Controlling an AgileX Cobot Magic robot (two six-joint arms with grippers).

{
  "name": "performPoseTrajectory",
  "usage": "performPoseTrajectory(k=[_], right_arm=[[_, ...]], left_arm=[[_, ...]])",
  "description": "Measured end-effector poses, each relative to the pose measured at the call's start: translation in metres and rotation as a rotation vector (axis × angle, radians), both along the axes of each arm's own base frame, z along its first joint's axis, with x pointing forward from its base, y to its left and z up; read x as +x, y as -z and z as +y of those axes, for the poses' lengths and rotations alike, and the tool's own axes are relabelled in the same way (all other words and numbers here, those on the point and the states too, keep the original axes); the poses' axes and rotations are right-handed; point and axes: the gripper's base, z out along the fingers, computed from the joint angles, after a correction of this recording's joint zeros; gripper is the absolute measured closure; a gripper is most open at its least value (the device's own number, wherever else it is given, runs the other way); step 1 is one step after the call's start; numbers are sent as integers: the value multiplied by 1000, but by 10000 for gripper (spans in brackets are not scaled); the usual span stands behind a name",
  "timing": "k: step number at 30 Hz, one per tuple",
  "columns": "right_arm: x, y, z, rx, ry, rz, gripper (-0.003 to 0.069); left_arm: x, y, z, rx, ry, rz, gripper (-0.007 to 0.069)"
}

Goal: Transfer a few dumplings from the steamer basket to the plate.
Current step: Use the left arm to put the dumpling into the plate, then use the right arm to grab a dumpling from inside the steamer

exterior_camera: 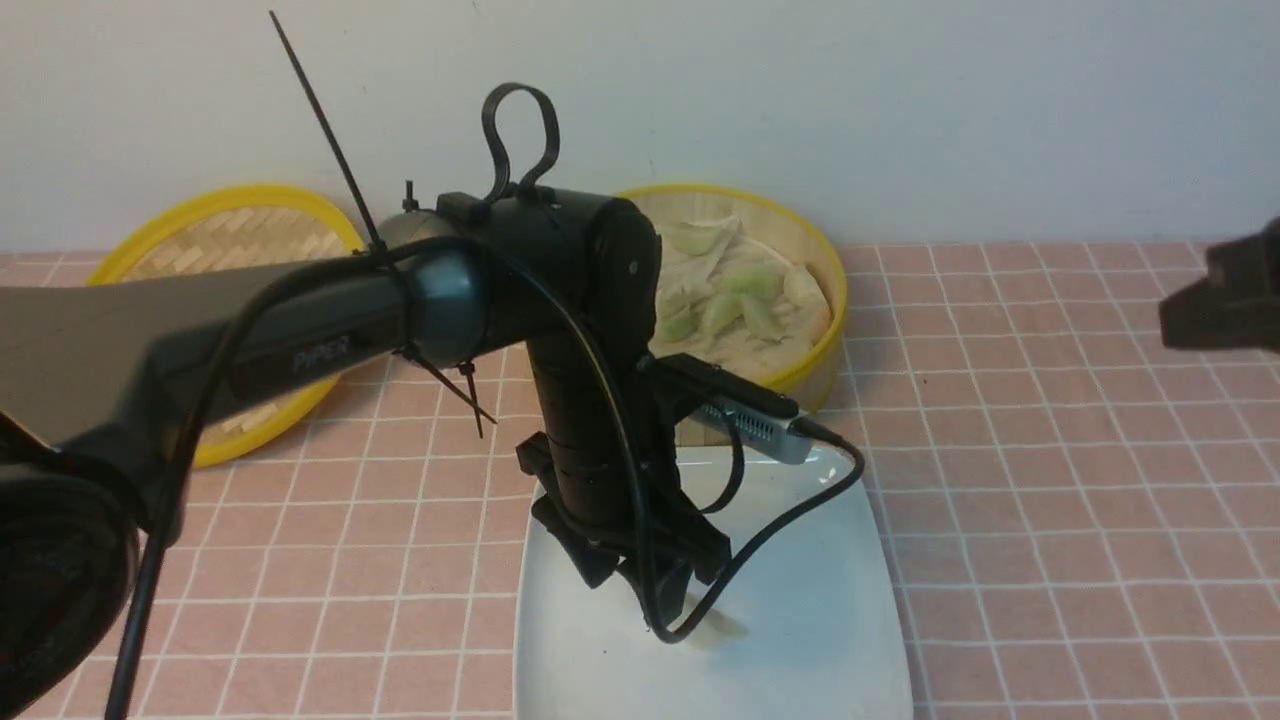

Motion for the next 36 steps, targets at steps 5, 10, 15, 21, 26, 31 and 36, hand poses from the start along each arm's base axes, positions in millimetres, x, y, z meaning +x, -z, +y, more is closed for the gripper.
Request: performPoseTrajectory(k=[5,10,15,21,26,31,36], right_arm=[[40,-10,29,-9,-118,15,673],[84,-10,65,-42,-199,3,669],[147,19,99,-106,-233,30,638],[204,69,132,-204,-281,38,515],[244,129,152,-299,-315,48,361],[269,184,161,-360,-323,67,270],[281,207,165,-368,-313,62,339]], left_arm=[[10,-22,-1,-4,5,-95,151],[6,-66,21,17,-73,-218,484],[-30,-121,75,-13,-195,-318,624],[-87,-138,118,-21,-270,-334,631],[-122,-148,134,-74,-333,-360,631],[-145,-166,141,-172,-363,-387,631],[-159,-177,147,-213,-364,-428,631]])
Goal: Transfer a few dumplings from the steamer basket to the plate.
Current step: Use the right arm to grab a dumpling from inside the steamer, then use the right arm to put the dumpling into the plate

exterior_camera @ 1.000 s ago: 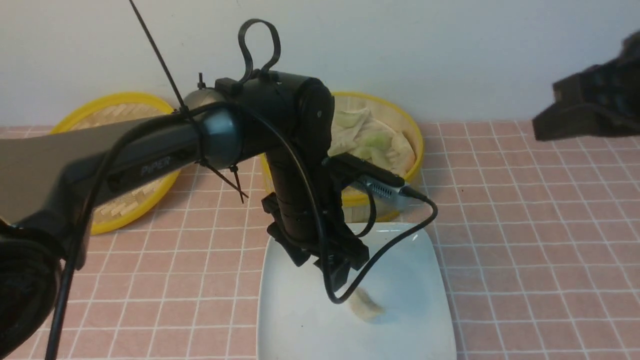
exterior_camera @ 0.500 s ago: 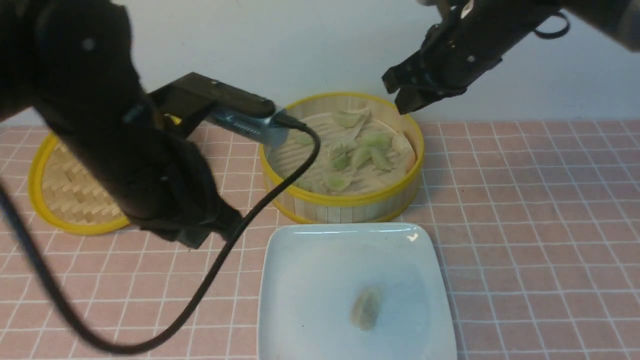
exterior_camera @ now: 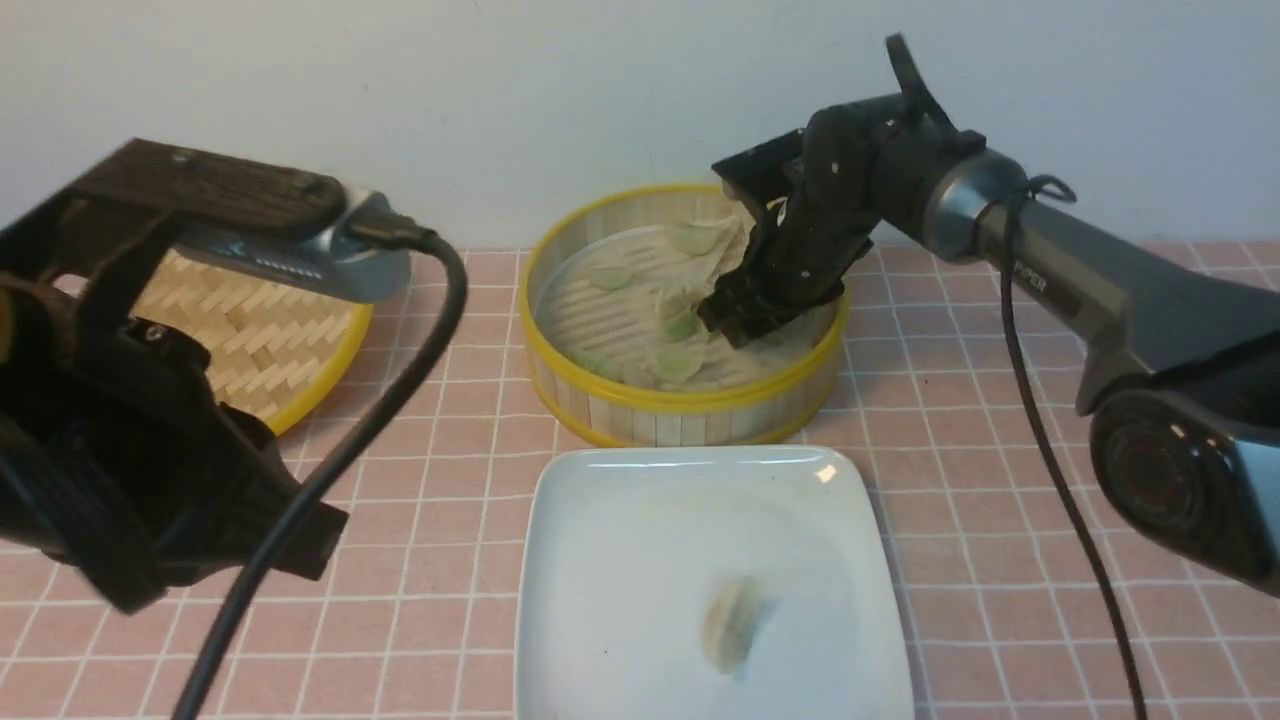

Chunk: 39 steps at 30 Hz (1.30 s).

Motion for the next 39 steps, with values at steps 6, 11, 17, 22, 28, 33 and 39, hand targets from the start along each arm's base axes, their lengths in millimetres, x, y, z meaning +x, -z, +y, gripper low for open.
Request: performPoseTrajectory(k=[6,11,17,22,28,33,39], right_arm=[[-8,-34,1,-11,7,20,536],[-26,-115,-2,89,9,-77,534],[-91,-169,1,193,-39,-15,534],[-164,-129,20,104,-125,215,534],[-196,-60,40,35,-162,327,532],[-188,-45,45,42,-146,317,413],[-177,-65,50,63,-155,244,206]], left_arm=[[-4,-3,3,-1,1,-17,631],[-3,-4,2,-1,3,-30,631],[0,-4,2,-4,0,-53,631],[0,-2,3,6,2,-54,631],[1,-3,3,15,3,-72,631],[2,0,3,16,2,-76,631],[2,5,3,26,2,-64,631]])
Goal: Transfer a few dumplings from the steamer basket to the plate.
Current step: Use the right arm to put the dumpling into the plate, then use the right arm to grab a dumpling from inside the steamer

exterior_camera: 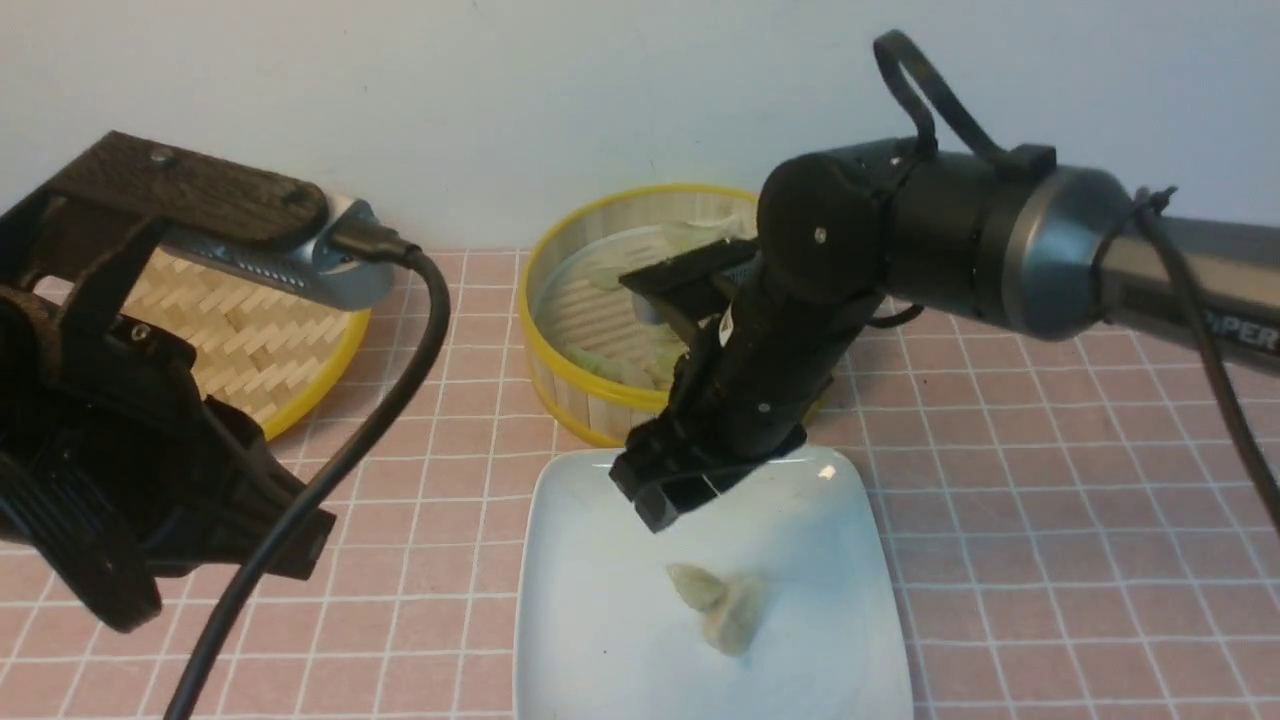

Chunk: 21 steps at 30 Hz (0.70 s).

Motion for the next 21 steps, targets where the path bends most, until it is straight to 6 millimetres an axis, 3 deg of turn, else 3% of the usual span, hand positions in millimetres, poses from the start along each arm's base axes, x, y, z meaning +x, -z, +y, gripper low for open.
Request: performPoseTrajectory(k=[1,4,8,9,14,21], right_arm=[[11,-15,-2,11,8,-62,167],[33,-33,-12,41,58,-139,150],[72,-38,-29,78,145,-212,147],[90,-34,-35,89,176,-234,146],[138,7,-40,92,251,-231,146],[171,45,-36,111,285,-247,145]], left_arm=[[0,0,0,1,0,0,631],[0,0,0,3,0,-2,631],[0,0,0,4,0,1,631],[0,0,0,5,0,3,631],[-1,1,1,10,1,12,631],[-3,2,2,25,3,39,631]])
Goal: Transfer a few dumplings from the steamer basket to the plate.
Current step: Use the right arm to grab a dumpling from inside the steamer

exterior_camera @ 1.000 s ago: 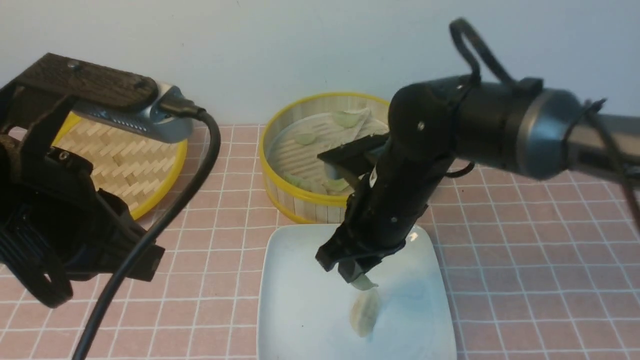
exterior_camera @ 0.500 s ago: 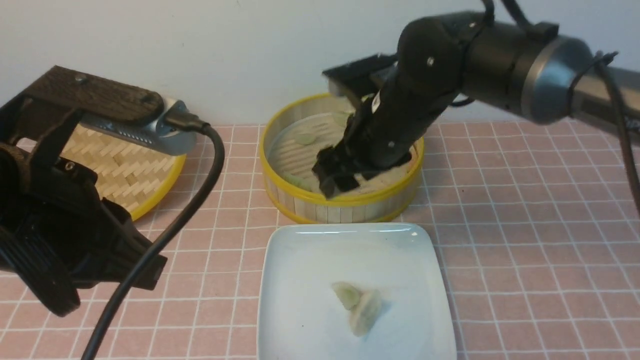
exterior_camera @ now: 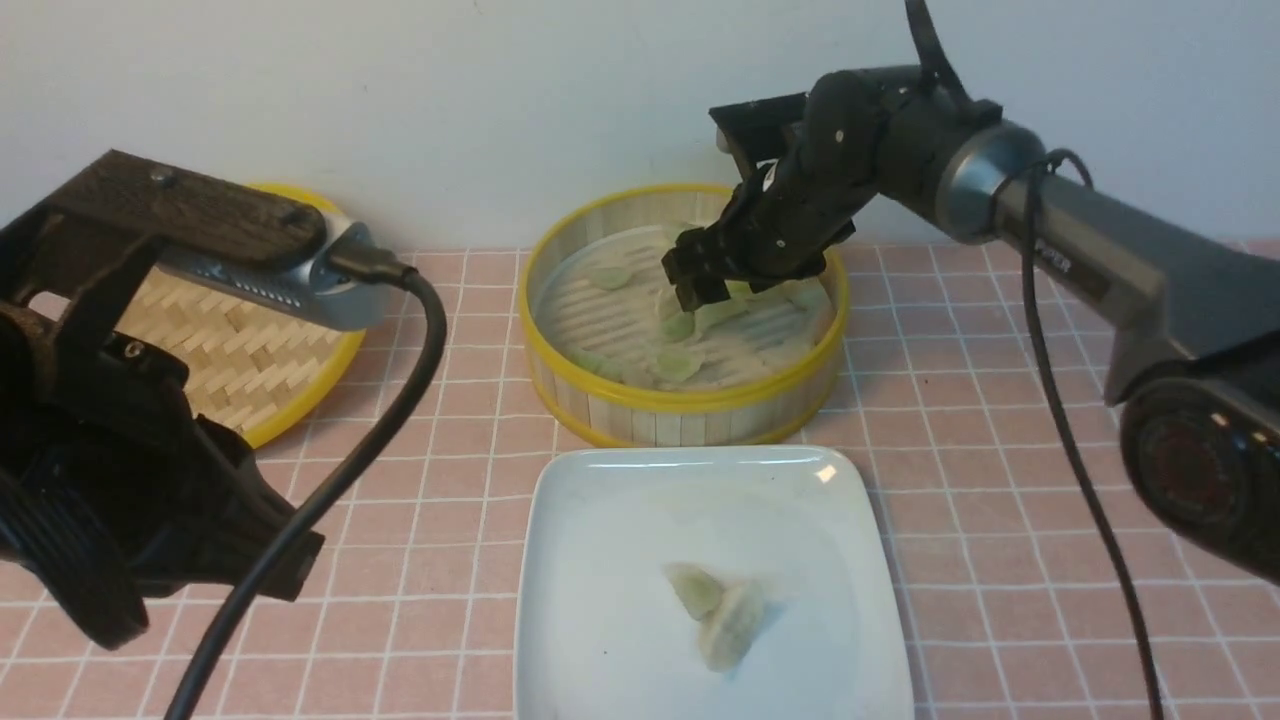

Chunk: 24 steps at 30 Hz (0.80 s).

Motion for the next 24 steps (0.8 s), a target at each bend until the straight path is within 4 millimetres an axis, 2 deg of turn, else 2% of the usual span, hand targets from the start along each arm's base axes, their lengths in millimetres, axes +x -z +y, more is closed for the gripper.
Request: performPoseTrajectory(k=[4,10,13,21,24], right_arm=[[8,14,1,11,31,14,144],[9,17,1,10,44,24,160],[9,23,-2,-10,61,53,249],[8,22,-7,0,88,101,251],[4,15,-9,-19,71,125,253]], left_arm=[[-1,1,1,9,2,18,631],[-2,1,1,15,3,29,631],[-3,2,1,17,3,32,631],[-3,1,1,9,3,36,631],[-3,1,0,7,4,37,631]])
